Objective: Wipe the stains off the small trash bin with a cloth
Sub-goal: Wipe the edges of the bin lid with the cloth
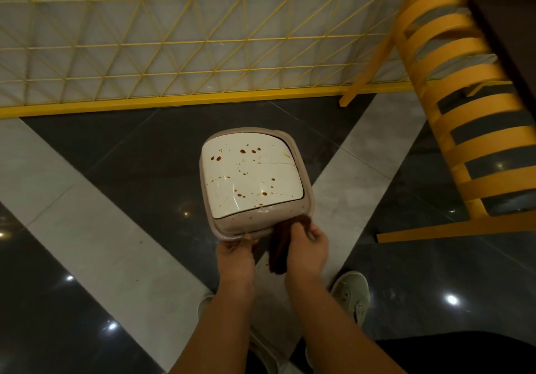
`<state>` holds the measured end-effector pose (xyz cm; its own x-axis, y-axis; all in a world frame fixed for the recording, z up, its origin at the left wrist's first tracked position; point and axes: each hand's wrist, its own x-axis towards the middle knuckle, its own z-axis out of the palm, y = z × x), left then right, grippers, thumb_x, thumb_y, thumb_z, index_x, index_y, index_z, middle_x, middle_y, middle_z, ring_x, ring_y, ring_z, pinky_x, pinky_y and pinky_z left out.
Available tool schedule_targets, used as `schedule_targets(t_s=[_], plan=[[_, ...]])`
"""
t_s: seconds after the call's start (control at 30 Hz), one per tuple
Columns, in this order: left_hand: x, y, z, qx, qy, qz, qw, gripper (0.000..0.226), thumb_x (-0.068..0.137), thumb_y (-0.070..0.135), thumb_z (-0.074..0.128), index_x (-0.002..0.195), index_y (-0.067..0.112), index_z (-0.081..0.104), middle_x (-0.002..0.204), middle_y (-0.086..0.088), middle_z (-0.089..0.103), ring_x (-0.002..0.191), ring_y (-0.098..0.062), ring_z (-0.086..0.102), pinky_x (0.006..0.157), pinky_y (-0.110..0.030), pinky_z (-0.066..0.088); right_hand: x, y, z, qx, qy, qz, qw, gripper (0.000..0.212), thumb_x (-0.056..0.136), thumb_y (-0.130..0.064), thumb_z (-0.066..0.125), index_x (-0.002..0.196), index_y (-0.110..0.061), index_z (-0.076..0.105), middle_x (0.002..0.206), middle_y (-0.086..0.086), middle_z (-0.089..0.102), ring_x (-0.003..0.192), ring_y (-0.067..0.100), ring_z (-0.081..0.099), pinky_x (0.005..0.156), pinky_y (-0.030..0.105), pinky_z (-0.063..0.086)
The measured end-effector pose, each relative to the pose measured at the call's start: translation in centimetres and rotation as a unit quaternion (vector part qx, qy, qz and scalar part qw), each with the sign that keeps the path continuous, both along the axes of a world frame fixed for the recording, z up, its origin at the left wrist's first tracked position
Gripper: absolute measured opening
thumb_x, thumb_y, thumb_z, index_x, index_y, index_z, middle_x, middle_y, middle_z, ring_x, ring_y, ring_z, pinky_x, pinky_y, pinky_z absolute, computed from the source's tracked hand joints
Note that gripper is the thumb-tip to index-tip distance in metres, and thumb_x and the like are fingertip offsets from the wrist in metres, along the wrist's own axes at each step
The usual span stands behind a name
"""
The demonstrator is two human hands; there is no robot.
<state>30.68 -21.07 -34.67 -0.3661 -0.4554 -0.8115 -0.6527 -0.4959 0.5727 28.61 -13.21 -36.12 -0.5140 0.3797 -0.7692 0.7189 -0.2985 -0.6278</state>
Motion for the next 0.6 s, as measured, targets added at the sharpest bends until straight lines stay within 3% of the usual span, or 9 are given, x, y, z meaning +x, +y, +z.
schedule_targets(t_s=[0.13, 0.23, 0.33, 0.47, 0.6], plan=[[0.4, 0.1, -0.4, 0.009, -0.016, 0.015, 1.0, 0.023, 0.088, 0.008, 0.051, 0.106, 0.016, 0.063, 0.104, -0.013, 0.068, 0.095, -0.032, 0.066, 0.087, -0.052, 0.054, 2.5, -3.0, -0.7, -0.042, 0.004, 0.041, 0.998, 0.017, 0.085, -0.007, 0.065, 0.101, -0.011, 0.063, 0.096, 0.01, 0.071, 0.09, 0.026, 0.069, 0.08, 0.043, 0.059], [0.1, -0.2, -0.4, -0.001, -0.003, 0.008, 1.0, 0.02, 0.09, 0.012, 0.056, 0.107, 0.015, 0.064, 0.105, -0.006, 0.067, 0.095, -0.023, 0.062, 0.09, -0.041, 0.049, 1.2, -1.4, -0.2, -0.031, -0.001, 0.008, 0.999, 0.015, 0.088, -0.013, 0.066, 0.102, -0.018, 0.064, 0.099, 0.004, 0.069, 0.093, 0.023, 0.066, 0.085, 0.038, 0.056], [0.0, -0.2, -0.5, -0.009, -0.004, 0.001, 1.0, 0.027, 0.088, 0.015, 0.062, 0.114, 0.015, 0.062, 0.109, -0.004, 0.065, 0.102, -0.021, 0.057, 0.093, -0.039, 0.042, -0.3, 1.6, -0.1, 0.003, 0.005, -0.034, 0.999, 0.016, 0.088, -0.021, 0.067, 0.102, -0.025, 0.061, 0.107, 0.003, 0.066, 0.099, 0.024, 0.063, 0.093, 0.042, 0.053], [-0.1, 0.0, -0.4, -0.016, 0.002, 0.007, 1.0, 0.027, 0.089, 0.015, 0.061, 0.116, 0.015, 0.061, 0.107, -0.004, 0.066, 0.105, -0.022, 0.058, 0.09, -0.037, 0.041, -1.5, 1.8, 0.3, 0.048, 0.031, -0.05, 0.997, 0.01, 0.088, -0.024, 0.067, 0.09, -0.032, 0.061, 0.1, -0.001, 0.067, 0.096, 0.025, 0.066, 0.086, 0.047, 0.056], [-0.1, 0.1, -0.5, -0.029, 0.0, 0.006, 1.0, 0.032, 0.087, 0.015, 0.061, 0.119, 0.016, 0.061, 0.112, -0.005, 0.066, 0.105, -0.023, 0.06, 0.096, -0.041, 0.045, 0.1, 0.2, 1.1, 0.095, 0.141, 0.031, 0.985, 0.011, 0.087, -0.031, 0.067, 0.093, -0.04, 0.067, 0.104, -0.009, 0.066, 0.099, 0.012, 0.063, 0.087, 0.038, 0.056]])
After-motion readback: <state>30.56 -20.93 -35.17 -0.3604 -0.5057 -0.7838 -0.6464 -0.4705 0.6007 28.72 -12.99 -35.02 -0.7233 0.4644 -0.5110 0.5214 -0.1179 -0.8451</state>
